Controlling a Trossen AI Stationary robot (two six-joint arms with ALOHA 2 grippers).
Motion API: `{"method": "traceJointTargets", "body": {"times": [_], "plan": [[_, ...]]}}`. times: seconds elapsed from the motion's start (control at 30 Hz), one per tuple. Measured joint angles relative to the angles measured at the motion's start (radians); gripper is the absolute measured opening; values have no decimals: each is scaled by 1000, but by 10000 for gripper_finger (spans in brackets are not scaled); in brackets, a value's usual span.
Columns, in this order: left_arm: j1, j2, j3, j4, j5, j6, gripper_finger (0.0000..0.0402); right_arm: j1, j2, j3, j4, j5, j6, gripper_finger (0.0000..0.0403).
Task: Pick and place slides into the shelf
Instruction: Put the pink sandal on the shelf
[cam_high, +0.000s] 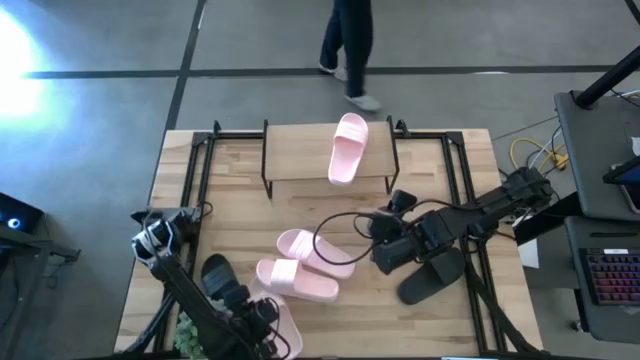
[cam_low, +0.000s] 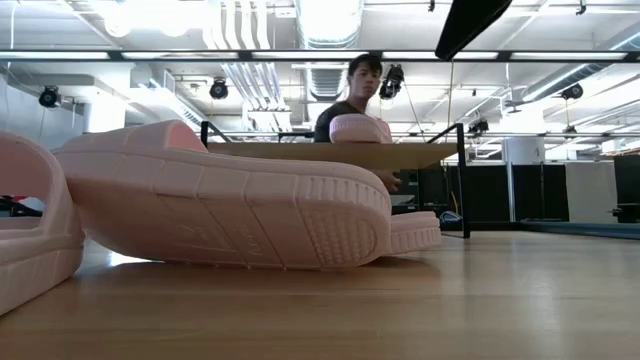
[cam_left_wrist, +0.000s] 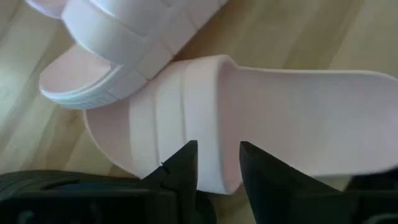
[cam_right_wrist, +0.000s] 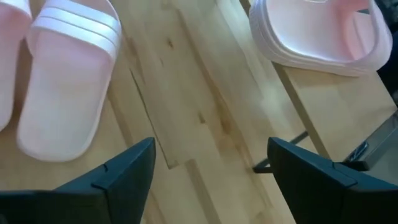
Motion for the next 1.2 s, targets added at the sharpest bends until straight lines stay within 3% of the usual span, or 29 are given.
{"method": "traceJointTargets", "body": {"times": [0.57, 0.9, 1.2], "plan": [[15, 92, -10, -36, 9, -18, 105, 5, 0, -119, 2, 7, 100, 302], [43, 92, 26, -320, 10, -32, 105, 5, 0, -123, 5, 2, 116, 302], [45, 92, -25, -333, -7, -17, 105, 5, 0, -123, 7, 1, 130, 302]]}}
